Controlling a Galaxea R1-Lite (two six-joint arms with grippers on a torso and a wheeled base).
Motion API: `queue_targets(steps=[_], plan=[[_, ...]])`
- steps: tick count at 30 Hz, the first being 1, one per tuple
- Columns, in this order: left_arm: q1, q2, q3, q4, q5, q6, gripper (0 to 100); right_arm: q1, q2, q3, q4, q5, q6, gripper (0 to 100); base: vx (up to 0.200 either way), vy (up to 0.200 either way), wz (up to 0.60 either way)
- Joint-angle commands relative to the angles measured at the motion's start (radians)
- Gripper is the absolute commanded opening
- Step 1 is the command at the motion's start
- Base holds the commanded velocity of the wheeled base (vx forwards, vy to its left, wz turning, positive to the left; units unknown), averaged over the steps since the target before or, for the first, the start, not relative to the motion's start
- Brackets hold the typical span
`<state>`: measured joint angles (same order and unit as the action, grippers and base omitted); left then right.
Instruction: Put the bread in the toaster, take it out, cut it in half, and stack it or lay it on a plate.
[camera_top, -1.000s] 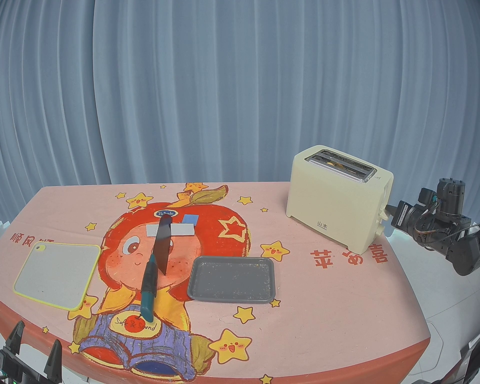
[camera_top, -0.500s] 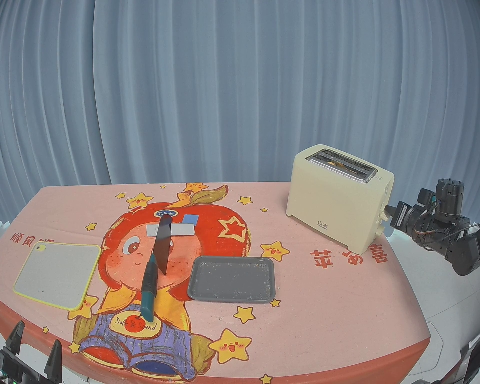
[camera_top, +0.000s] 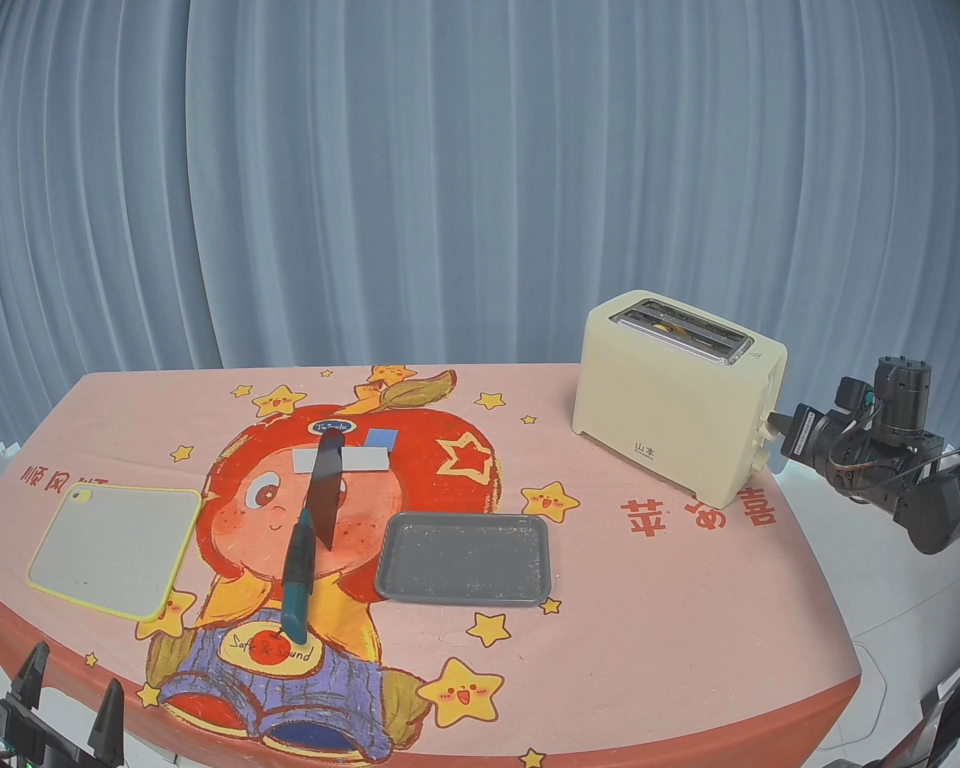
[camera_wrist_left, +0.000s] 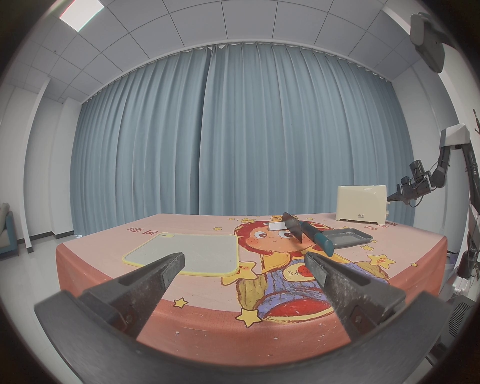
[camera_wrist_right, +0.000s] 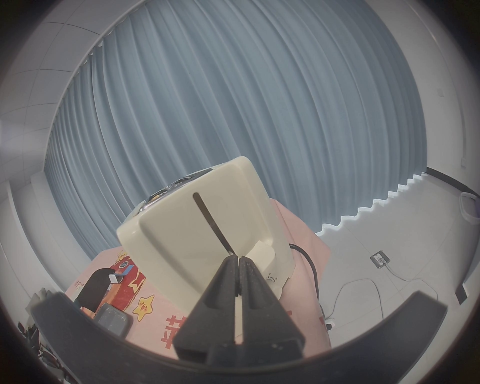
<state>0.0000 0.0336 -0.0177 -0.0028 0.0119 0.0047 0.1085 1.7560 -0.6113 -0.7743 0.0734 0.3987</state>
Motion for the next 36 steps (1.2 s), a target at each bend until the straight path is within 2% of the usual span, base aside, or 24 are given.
queue_targets(steps=[1, 9, 15, 16, 22, 24, 27, 31, 34, 36], plan=[[0.000, 0.002, 0.018, 0.000, 0.000, 0.000, 100, 0.003, -0.036, -0.001, -0.008, 0.000, -0.001, 0, 0.000, 0.000, 0.00], [0.000, 0.002, 0.018, 0.000, 0.000, 0.000, 100, 0.002, -0.110, -0.001, -0.010, 0.000, -0.003, 0, 0.000, 0.000, 0.00], [0.000, 0.002, 0.018, 0.000, 0.000, 0.000, 100, -0.009, -0.150, 0.011, -0.010, 0.002, -0.041, 0, 0.000, 0.000, 0.00], [0.000, 0.002, 0.018, 0.000, 0.000, 0.000, 100, -0.009, -0.184, 0.025, -0.014, 0.000, -0.058, 0, 0.000, 0.000, 0.00], [0.000, 0.002, 0.018, 0.000, 0.000, 0.000, 100, 0.008, -0.352, 0.085, -0.020, 0.012, -0.063, 0, 0.000, 0.000, 0.00], [0.002, 0.002, 0.018, 0.000, 0.000, 0.000, 100, -0.010, -0.357, 0.105, -0.034, 0.011, -0.064, 0, 0.000, 0.000, 0.00], [0.000, 0.002, 0.018, 0.000, 0.000, 0.000, 100, -0.078, -0.363, 0.143, -0.056, 0.019, -0.075, 0, 0.000, 0.000, 0.00], [0.002, 0.002, 0.018, 0.000, 0.000, 0.000, 100, -0.101, -0.412, 0.229, -0.194, 0.060, -0.221, 0, 0.000, 0.000, 0.00], [0.000, 0.002, 0.018, 0.000, 0.000, 0.000, 100, -0.110, -0.446, 0.297, -0.266, 0.089, -0.284, 0, 0.000, 0.000, 0.00], [0.000, 0.002, 0.018, 0.000, 0.000, 0.000, 100, -0.145, -0.480, 0.354, -0.284, 0.101, -0.328, 0, 0.000, 0.000, 0.00]])
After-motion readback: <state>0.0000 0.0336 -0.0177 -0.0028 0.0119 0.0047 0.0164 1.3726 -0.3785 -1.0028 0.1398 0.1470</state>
